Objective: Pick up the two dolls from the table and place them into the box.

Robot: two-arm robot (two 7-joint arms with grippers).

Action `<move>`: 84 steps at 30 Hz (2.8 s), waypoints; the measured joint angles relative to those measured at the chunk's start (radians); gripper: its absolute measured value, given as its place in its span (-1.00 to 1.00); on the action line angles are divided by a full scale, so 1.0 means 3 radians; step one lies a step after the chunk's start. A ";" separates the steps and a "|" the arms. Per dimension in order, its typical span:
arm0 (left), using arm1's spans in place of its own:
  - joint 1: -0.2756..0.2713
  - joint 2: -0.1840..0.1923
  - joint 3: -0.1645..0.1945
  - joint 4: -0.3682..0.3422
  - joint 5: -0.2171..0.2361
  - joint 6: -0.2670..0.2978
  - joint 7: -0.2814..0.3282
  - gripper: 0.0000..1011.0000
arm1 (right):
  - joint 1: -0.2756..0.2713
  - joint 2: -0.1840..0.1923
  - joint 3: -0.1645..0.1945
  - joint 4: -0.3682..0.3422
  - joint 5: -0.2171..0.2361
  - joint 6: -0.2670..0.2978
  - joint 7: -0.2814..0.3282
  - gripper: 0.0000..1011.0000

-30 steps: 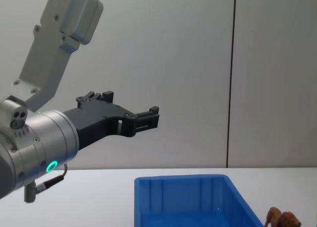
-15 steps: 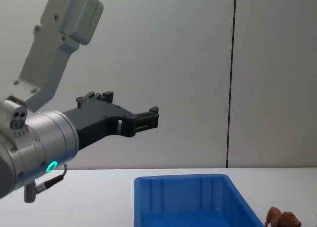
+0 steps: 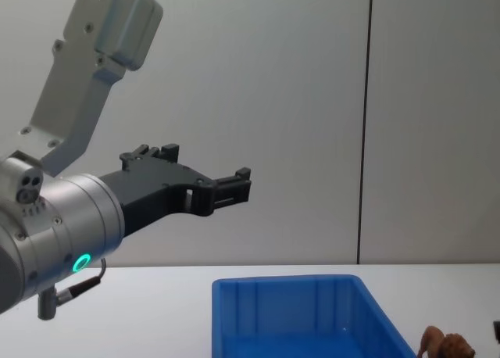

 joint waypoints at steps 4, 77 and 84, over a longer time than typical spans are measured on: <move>0.0000 0.0000 0.0000 0.0000 0.0000 0.0000 0.0000 0.98 | 0.0095 -0.0059 -0.0023 0.0162 -0.0006 0.0033 0.0021 0.98; 0.0000 0.0000 0.0000 0.0000 0.0000 0.0000 0.0000 0.98 | 0.0471 -0.0197 -0.0086 0.0213 -0.0328 -0.0537 0.0530 -0.28; 0.0000 0.0000 0.0000 0.0000 0.0000 0.0000 0.0000 0.98 | 0.0537 -0.0222 -0.0112 0.0151 -0.0319 -0.0629 0.0785 -0.28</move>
